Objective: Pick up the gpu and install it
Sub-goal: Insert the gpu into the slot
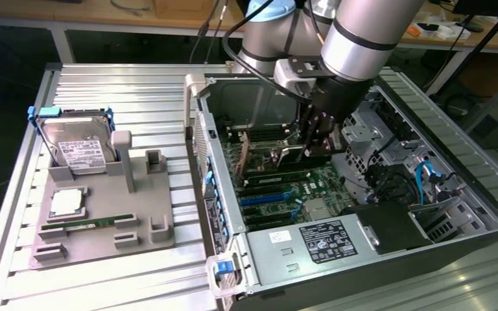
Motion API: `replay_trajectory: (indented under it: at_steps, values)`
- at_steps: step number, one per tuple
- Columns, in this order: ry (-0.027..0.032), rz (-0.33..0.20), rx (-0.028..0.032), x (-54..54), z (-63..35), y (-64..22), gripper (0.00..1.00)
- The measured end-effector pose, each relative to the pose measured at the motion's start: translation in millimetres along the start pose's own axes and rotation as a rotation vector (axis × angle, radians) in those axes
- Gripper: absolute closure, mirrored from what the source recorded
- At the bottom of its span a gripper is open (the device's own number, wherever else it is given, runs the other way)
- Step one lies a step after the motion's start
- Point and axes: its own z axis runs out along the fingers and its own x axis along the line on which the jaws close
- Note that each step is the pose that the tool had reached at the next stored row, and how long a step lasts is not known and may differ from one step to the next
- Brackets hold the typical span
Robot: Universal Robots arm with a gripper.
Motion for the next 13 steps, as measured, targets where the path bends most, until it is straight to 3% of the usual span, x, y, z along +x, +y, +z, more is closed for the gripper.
replay_trajectory:
  at_steps: [8, 13]
  values:
    - [-0.0003, -0.001, 0.0091, 12.6, 3.8, 10.1, 0.73]
    - [-0.0004, 0.000, 0.0106, 14.1, 11.3, 12.3, 0.73]
